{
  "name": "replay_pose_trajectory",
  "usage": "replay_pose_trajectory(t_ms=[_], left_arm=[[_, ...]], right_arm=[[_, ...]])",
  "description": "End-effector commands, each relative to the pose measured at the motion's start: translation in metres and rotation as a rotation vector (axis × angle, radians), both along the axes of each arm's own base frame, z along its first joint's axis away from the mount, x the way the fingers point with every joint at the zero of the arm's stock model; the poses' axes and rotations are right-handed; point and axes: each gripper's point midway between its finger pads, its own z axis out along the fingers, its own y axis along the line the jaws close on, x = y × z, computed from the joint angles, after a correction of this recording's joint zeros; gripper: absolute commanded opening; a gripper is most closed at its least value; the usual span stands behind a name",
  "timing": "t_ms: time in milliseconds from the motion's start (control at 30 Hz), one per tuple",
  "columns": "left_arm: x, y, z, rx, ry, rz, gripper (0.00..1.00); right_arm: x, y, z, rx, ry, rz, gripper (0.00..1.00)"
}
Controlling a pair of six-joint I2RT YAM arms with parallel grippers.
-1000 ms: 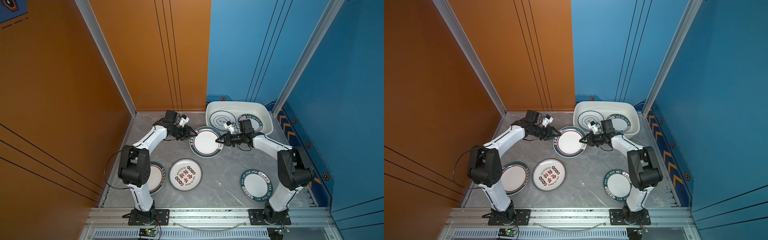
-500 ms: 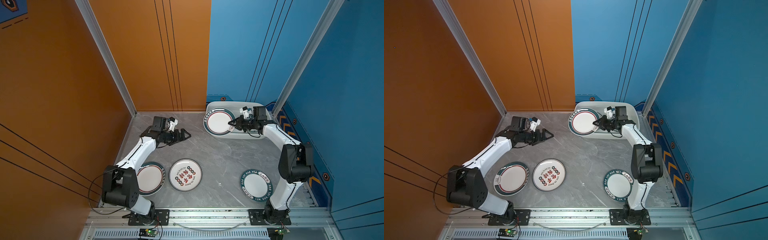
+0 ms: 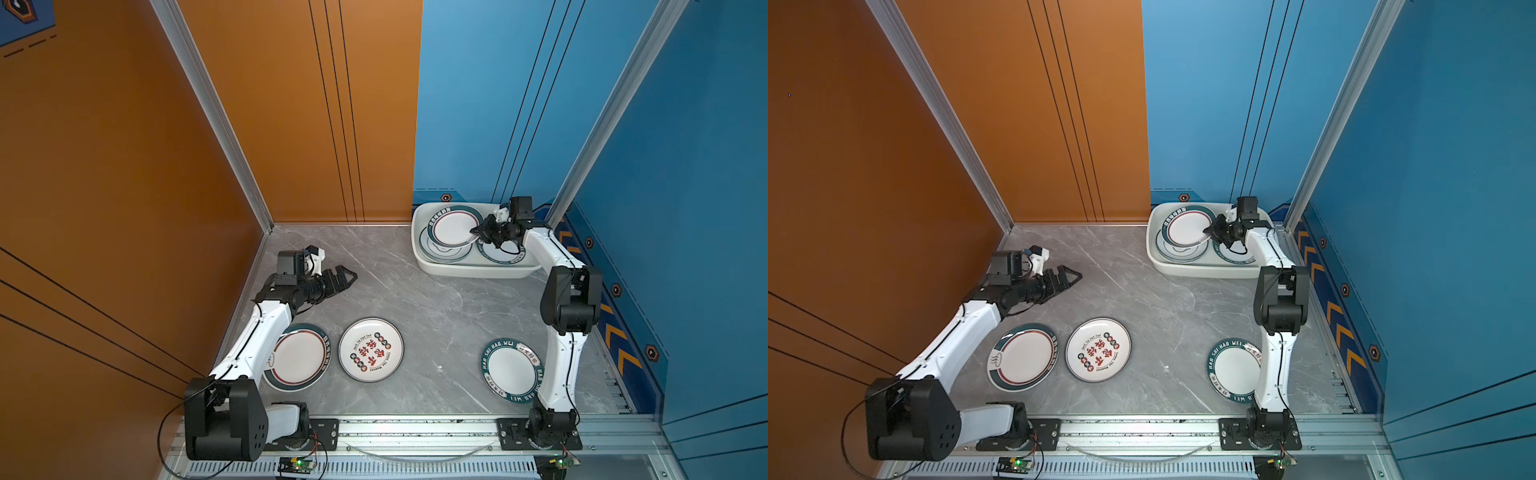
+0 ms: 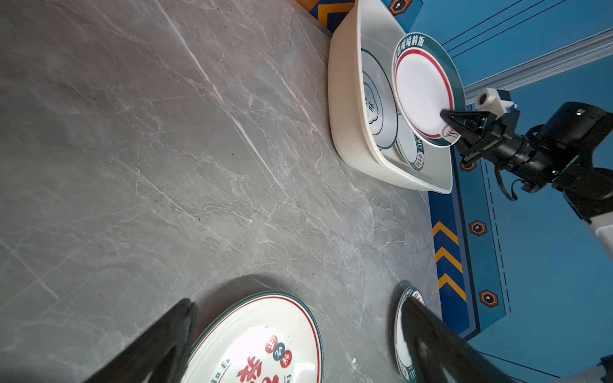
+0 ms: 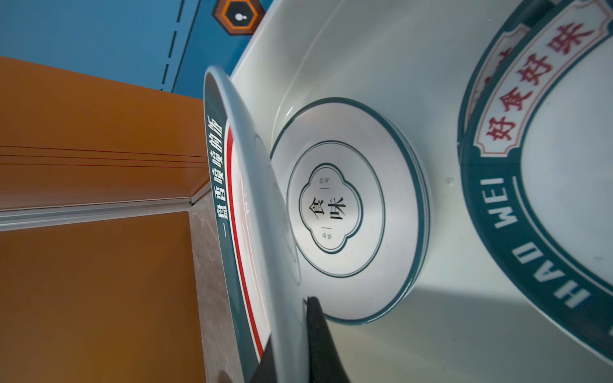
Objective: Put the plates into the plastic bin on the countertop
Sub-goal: 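Lower the red-and-green-rimmed plate into the bin with the right gripper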
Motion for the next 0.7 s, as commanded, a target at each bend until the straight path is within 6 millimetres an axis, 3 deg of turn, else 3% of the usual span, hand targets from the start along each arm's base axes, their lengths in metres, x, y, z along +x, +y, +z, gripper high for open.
replay_pose_trajectory(t_ms=[0, 367, 667], left_arm=[[-0.005, 0.005, -0.004, 0.020, -0.004, 0.001, 0.98], [-0.006, 0.007, -0.005, 0.015, -0.001, -0.009, 0.98], [-0.006, 0.008, -0.011, 0.017, 0.010, -0.017, 0.98]], right_arm=[[0.003, -0.001, -0.001, -0.023, 0.029, -0.024, 0.00], [0.005, 0.008, -0.042, -0.042, 0.096, -0.012, 0.00], [0.006, 0.007, -0.061, -0.061, 0.136, -0.017, 0.02]])
